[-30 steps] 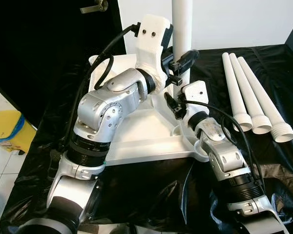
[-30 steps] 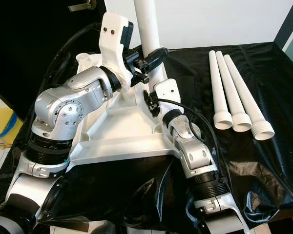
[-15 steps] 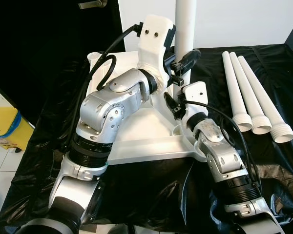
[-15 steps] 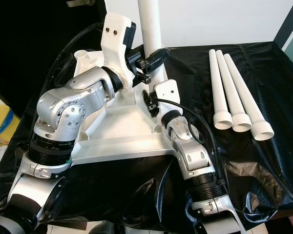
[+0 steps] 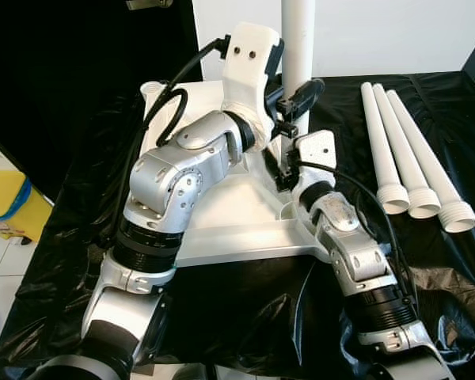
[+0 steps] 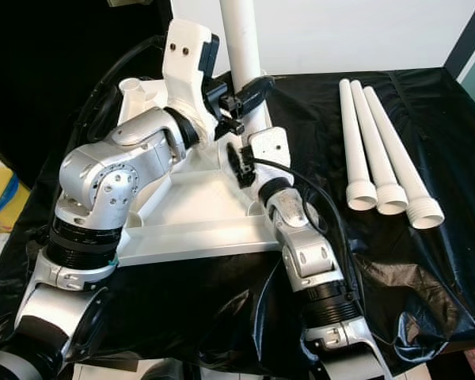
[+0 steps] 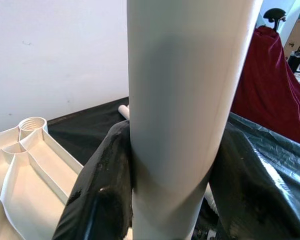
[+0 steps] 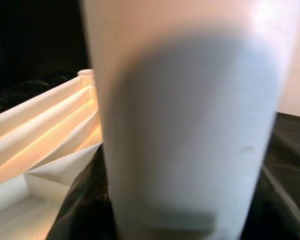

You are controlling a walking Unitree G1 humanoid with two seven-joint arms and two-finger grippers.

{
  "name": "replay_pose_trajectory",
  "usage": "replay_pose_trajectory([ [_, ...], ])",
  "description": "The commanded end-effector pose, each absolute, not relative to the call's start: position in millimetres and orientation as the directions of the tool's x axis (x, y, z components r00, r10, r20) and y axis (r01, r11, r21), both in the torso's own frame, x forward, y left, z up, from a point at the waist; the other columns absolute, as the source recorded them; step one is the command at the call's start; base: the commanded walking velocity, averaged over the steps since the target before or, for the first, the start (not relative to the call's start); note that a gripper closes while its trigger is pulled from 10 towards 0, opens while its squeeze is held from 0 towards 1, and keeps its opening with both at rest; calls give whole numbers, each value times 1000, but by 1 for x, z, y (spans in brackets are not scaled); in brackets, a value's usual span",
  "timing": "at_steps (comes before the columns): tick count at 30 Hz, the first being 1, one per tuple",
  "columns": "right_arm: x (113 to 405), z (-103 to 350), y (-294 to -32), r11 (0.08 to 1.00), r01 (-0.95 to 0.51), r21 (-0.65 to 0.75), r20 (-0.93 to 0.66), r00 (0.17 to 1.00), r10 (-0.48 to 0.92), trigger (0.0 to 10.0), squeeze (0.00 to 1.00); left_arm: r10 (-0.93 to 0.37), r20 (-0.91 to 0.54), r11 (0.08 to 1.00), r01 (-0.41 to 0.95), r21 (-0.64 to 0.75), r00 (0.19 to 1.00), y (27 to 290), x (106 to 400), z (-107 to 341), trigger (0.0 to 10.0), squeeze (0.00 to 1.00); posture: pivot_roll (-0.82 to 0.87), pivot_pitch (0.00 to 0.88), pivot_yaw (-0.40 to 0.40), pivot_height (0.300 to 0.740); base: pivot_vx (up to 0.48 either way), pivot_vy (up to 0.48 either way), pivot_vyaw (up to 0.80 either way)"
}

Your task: Building children table

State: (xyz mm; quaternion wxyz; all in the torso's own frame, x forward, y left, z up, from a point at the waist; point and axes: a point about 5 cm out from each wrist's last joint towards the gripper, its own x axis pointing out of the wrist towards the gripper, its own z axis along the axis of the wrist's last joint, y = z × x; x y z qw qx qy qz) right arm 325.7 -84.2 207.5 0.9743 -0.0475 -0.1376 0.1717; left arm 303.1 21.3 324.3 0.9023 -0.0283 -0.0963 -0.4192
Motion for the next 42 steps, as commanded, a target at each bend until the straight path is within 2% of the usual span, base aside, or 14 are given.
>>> replay_pose_trajectory([
  [1,326,211,-78,928,-349,-131,272,888,372,0,0,-782,210,607,793,43,587,15,295,328,10000,0,66,101,-13,740,0,0,0],
  [3,326,209,-78,926,-354,-134,261,888,378,10000,0,-779,213,612,790,48,590,14,294,329,10000,0,70,99,-20,740,0,0,0],
  [7,326,207,-76,920,-369,-133,251,885,392,10000,0,-773,224,617,786,50,593,14,292,330,10000,0,91,93,-37,740,0,0,0],
  [8,327,207,-76,919,-372,-128,250,885,393,2588,0,-772,225,619,784,51,595,15,291,330,10000,0,93,93,-38,740,0,0,0],
  [9,327,207,-75,919,-373,-126,251,885,393,1216,0,-770,226,621,782,51,596,15,291,331,10000,0,96,94,-40,740,0,0,0],
  [10,327,207,-75,919,-373,-126,251,885,393,1216,0,-770,226,621,782,51,596,15,291,331,10000,0,96,94,-40,740,0,0,0],
  [11,328,207,-75,922,-368,-123,249,887,388,10000,0,-767,229,625,779,52,599,16,291,332,10000,0,98,96,-40,740,0,0,0],
  [16,329,206,-76,927,-355,-124,242,895,375,10000,0,-766,239,623,781,45,597,17,291,333,10000,118,100,100,-40,740,0,0,0],
  [17,330,205,-77,930,-346,-123,238,899,366,10000,0,-768,247,616,787,33,590,17,291,334,10000,1000,95,102,-36,740,0,0,0],
  [25,333,207,-82,940,-321,-117,240,909,341,10000,0,-762,261,618,786,22,592,19,291,336,10000,1000,72,110,-35,740,0,0,0],
  [26,334,208,-84,943,-312,-113,243,912,331,10000,0,-756,262,627,778,26,600,20,292,336,10000,345,63,111,-31,740,0,0,0],
  [27,334,208,-84,943,-312,-113,243,912,331,10000,0,-756,262,627,778,26,600,20,292,336,10000,345,63,111,-31,740,0,0,0],
  [28,335,210,-86,948,-300,-109,246,916,318,10000,0,-750,265,635,772,32,606,23,293,336,10000,0,53,113,-24,740,0,0,0],
  [42,335,204,-118,993,-121,-17,225,967,121,10000,0,-673,359,707,705,57,646,56,297,332,10000,0,-1,129,30,740,0,0,0],
])
